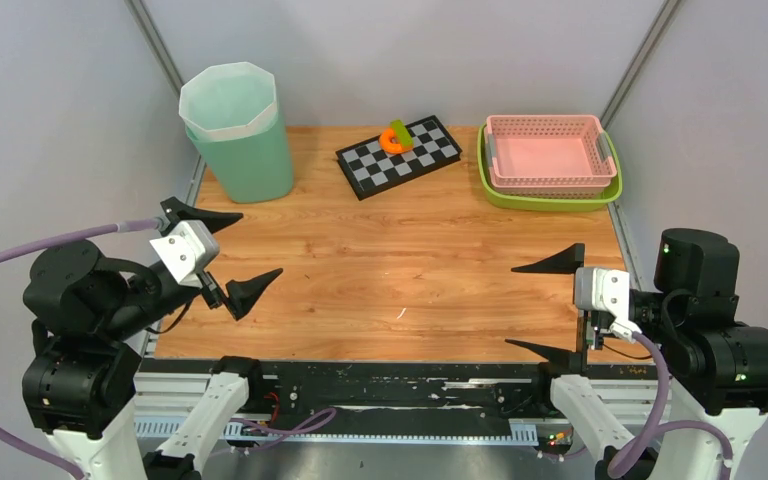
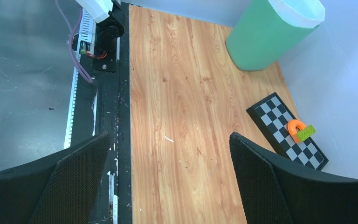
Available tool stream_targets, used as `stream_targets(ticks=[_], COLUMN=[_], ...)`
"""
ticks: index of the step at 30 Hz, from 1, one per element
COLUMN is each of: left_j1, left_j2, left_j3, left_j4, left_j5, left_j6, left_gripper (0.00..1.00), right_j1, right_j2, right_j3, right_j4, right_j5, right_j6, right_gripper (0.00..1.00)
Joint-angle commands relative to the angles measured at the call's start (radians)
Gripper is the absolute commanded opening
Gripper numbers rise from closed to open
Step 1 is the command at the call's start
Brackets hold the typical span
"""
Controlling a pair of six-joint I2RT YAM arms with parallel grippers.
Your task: Turn the large container upside down
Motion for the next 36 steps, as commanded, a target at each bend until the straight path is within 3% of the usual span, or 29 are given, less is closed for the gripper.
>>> stream_targets(ticks=[1,17,26,36], left_j1=[0.008,0.008,0.009,0.009], left_j2=[0.003,0.014,0.060,0.214], left_j3=[-0.006,-0.025,-0.093,-0.114], left_j4=[0.024,0.026,0.169,0.278], left_j5=[-0.003,-0.005,-0.199,-0.440], left_j6=[-0.028,0.021,-0.049,-0.074], left_gripper=[1.00,1.00,1.00,1.00], right_j1=[-0.016,-0.016,-0.016,-0.003], right_j2=[0.002,0.003,-0.001,-0.017], right_j3=[-0.012,-0.081,-0.232,-0.436], right_j4=[-0.023,0.011,0.202,0.452], right_j5=[-0.024,0.005,0.068,0.162], right_j6=[-0.037,-0.047,0.095,0.284], right_gripper=[1.00,1.00,1.00,1.00])
